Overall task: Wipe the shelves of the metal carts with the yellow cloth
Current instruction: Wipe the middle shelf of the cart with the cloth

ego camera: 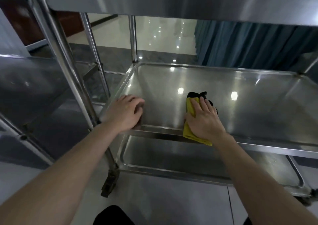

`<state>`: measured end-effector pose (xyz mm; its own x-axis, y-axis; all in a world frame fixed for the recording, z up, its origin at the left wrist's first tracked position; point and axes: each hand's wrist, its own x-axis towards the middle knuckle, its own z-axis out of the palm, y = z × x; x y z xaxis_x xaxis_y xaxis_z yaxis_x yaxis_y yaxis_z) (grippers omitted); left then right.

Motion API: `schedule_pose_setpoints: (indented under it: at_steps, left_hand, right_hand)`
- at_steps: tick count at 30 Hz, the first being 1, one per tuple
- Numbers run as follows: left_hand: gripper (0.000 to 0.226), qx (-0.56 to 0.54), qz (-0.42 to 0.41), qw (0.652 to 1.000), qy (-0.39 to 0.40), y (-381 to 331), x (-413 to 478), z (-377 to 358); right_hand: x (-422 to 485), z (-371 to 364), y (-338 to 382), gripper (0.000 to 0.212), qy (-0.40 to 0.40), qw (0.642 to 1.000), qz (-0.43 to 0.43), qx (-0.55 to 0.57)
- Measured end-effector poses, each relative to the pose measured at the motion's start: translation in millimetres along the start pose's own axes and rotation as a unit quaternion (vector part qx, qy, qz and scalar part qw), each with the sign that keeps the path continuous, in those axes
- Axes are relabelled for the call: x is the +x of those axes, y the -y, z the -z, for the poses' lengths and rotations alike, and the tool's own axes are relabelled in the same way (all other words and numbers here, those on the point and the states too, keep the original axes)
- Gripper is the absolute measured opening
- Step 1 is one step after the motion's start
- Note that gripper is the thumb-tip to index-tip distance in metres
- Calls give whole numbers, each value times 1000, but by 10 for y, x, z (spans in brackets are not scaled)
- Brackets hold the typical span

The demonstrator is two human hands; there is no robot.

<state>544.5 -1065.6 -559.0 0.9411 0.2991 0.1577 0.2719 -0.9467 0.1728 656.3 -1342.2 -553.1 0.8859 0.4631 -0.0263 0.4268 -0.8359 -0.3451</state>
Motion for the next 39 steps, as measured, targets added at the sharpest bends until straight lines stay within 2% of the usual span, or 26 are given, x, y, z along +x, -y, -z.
schedule_pose_setpoints:
  at_steps: [3,7,11,13,16,18,19,21,23,25,26,28,30,32,33,35,37,39]
  left_hand:
    - [53,38,29,999,-17,91,-90,-71]
    - [56,33,28,998,-41,27,-75,-99]
    - [49,16,23,997,-71,13,-120,-119]
    - [44,10,21,997,-77,6,-101,-141]
    - [40,7,25,996,-84,7,-92,-169]
    - [43,12,28,997,-78,-11,-111,-176]
    - [44,6,30,997,-77,-21,-116,-172]
    - [42,-23,19,995,-93,-60,-193,-107]
    - [38,-71,-26,985,-154,-82,-393,-12]
    - [28,-95,-62,959,-259,-79,-652,33]
    - [20,-103,-53,941,-318,-75,-789,25]
    - [25,-138,21,892,-430,-85,-1007,14]
    - [48,-217,124,840,-482,-40,-1012,108]
    - [67,-331,194,802,-458,92,-833,289]
    - [63,-404,219,778,-429,161,-711,423]
    - [41,-517,239,735,-368,280,-504,624]
    - [52,-526,240,738,-348,352,-415,676]
    - [59,-526,224,745,-344,361,-398,615]
  right_hand:
    - [85,-113,368,74,-5,1000,6,-24]
    - [251,-297,1031,72,38,995,86,-17]
    - [87,-289,954,69,49,988,146,-13]
    - [27,-206,643,67,43,990,132,-15]
    - [74,-15,192,68,11,999,21,-24]
    - [152,4,157,71,-13,998,-44,-35]
    - [179,-25,246,73,-16,998,-49,-38]
    - [186,-110,483,75,4,1000,-7,-27]
    - [198,-175,628,74,30,998,55,-22]
    - [225,-157,616,74,44,996,74,-16]
    - [239,-148,598,74,42,996,71,-16]
    - [266,-168,655,73,29,997,61,-22]
    - [293,-217,861,75,38,995,87,-19]
    - [288,-256,1078,73,64,986,152,-18]
    - [277,-262,1129,72,81,979,185,-22]
    - [263,-260,1063,68,102,969,223,-26]
    - [353,-249,820,67,77,976,202,-31]
    - [546,-215,523,69,25,992,117,-41]
